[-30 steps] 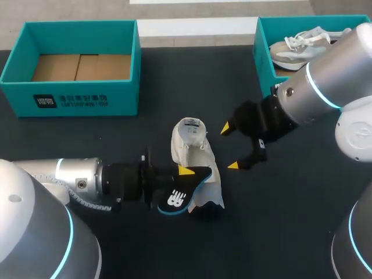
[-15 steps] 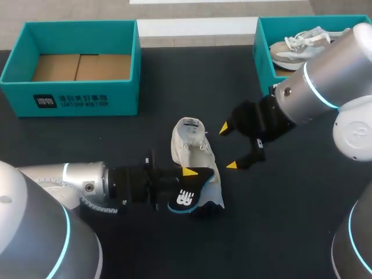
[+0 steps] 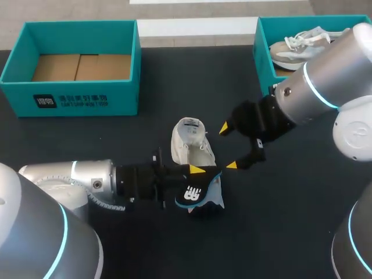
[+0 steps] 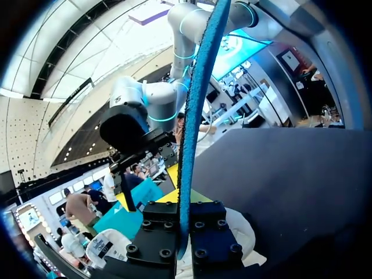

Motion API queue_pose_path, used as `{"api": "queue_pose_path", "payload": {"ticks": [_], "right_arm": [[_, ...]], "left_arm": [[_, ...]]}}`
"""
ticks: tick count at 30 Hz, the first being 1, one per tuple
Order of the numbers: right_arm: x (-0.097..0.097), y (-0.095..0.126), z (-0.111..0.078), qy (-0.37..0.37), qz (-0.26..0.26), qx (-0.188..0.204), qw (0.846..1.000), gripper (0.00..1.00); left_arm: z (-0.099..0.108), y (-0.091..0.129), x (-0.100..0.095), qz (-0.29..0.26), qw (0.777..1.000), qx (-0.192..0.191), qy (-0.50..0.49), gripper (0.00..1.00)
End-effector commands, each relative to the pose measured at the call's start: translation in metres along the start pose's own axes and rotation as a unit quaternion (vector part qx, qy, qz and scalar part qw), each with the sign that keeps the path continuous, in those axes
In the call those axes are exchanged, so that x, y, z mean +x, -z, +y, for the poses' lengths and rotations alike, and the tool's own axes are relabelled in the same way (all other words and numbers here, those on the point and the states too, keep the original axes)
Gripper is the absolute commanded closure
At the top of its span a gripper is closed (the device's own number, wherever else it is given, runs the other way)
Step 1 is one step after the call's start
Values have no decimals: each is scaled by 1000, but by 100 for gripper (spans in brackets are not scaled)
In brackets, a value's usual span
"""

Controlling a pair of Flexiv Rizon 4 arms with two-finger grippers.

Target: Take the shoe out of the shoebox, open the shoe tongue, remove and reinsert the insole, then place the shoe into the shoebox

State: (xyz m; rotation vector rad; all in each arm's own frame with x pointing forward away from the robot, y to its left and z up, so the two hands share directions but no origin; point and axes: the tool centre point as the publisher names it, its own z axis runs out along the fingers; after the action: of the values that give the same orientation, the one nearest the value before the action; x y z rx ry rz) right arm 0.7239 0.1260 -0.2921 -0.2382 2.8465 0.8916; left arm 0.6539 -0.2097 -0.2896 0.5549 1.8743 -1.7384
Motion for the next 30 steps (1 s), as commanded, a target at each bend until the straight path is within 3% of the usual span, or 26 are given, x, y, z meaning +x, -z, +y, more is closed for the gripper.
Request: {"api": "queue_pose_path", "payload": {"ticks": [1,18,30], "right_arm": [[0,-2,0,0,0,0,1000,0],[0,-2,0,0,0,0,1000,0],[0,-2,0,0,0,0,1000,0]], "left_arm": [[-14,13,1,-3,1000,0,-4,100],[16,2,8,6,1000,-20,3,100],[46,2,-2,-10,999,-41,-3,100]]}}
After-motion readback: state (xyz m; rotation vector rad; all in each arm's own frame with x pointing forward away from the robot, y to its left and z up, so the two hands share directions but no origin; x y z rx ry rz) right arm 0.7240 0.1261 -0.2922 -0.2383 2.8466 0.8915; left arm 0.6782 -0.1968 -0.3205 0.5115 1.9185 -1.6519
